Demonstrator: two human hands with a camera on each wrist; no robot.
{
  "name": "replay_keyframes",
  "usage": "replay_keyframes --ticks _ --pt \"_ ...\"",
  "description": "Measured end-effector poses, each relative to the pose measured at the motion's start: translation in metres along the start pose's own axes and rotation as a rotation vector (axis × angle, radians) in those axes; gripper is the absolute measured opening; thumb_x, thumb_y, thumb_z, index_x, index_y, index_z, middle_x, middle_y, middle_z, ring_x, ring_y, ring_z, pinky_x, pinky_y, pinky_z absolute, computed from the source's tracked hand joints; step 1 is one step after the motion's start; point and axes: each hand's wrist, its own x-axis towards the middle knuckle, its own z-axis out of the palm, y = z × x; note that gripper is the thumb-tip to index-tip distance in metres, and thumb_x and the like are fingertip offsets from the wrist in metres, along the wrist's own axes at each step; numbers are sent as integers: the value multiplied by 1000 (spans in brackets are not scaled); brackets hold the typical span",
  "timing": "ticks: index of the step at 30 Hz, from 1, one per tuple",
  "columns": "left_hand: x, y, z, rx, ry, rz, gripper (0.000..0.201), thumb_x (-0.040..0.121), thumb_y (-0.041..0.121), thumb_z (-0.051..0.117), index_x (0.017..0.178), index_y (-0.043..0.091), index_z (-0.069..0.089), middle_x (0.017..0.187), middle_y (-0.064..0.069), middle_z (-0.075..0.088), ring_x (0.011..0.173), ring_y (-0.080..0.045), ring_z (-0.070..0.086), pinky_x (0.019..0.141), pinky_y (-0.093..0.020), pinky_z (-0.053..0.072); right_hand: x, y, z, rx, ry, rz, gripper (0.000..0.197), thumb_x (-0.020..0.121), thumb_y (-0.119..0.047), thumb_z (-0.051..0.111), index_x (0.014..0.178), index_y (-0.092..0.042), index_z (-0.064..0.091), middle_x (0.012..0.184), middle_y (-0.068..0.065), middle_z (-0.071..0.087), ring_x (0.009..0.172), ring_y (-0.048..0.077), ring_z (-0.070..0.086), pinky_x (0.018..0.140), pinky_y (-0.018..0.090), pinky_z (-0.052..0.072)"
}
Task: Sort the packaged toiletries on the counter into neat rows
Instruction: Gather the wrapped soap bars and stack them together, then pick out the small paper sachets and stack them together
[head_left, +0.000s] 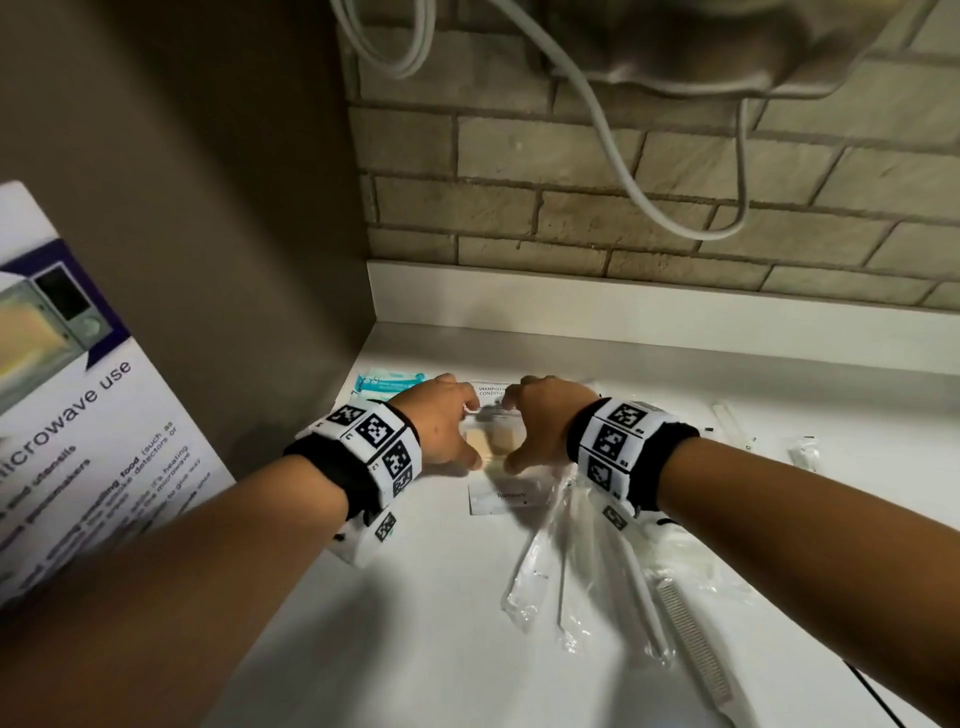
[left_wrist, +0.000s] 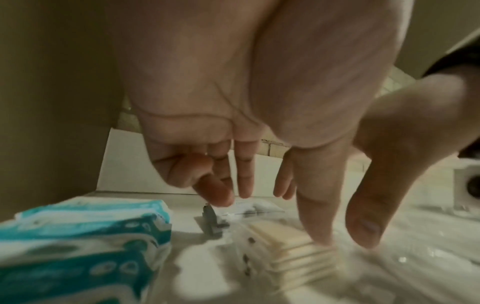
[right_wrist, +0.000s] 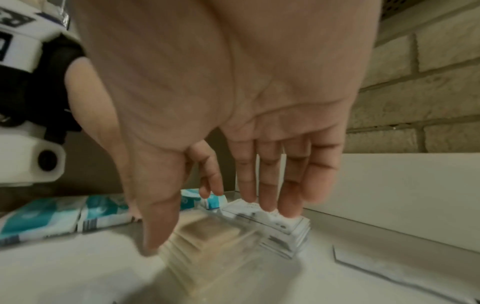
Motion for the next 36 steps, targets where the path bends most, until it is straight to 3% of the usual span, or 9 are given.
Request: replay_keyframes --ticks 4,12,19,22,28,31,33,34,36 --pt "1 5 4 231 -9 40 73 64 42 82 128 25 52 116 7 50 105 -21 55 88 -42 53 5 -4 2 -147 -11 -57 74 67 -46 77 132 -22 50 124 0 60 114 24 56 93 38 50" --pt "5 14 2 318 1 79 61 66 42 77 121 23 58 106 4 47 102 -21 52 84 -39 52 14 -2 1 -213 -89 -106 67 73 -39 74 134 -31 48 118 2 60 108 25 61 87 36 53" --pt "9 12 5 345 -1 85 54 64 42 76 114 22 65 103 1 44 99 -19 47 78 -37 50 21 -1 9 -220 -89 -73 45 70 -45 71 109 -25 63 97 -2 66 90 22 66 73 30 52" --pt "11 11 4 331 3 91 52 63 42 76 110 22 67 102 1 45 98 -19 46 77 -37 50 24 0 12 -211 -87 -72 45 69 -45 71 110 -28 64 92 -3 67 80 21 61 70 29 49" --pt "13 9 7 322 6 90 54 64 40 75 115 23 65 102 2 44 99 -20 46 77 -37 50 27 2 14 -214 -96 -82 41 69 -45 72 103 -24 64 90 -4 67 82 21 64 67 28 49" --pt "12 7 6 295 -12 78 65 63 43 77 124 28 59 104 4 44 103 -19 47 82 -38 50 21 5 11 -182 -83 -83 46 72 -46 71 111 -25 62 99 -3 69 87 21 64 73 29 52" --pt "11 6 3 233 -8 71 75 60 46 78 129 34 51 106 7 44 107 -18 48 88 -40 50 15 11 0 -77 -86 -78 57 70 -50 73 121 -30 58 109 -4 68 98 22 64 81 31 52" --pt "9 6 1 190 14 83 75 61 46 78 129 34 50 106 9 44 107 -17 48 90 -38 49 13 15 -6 -19 -64 -62 61 68 -54 74 122 -30 58 112 -5 67 101 21 63 85 31 51" --pt "1 10 -4 118 71 146 59 70 40 77 123 32 54 100 10 48 98 -12 51 86 -32 48 16 28 -22 47 39 -31 50 72 -54 70 114 -28 62 112 -4 68 103 22 63 88 31 50"
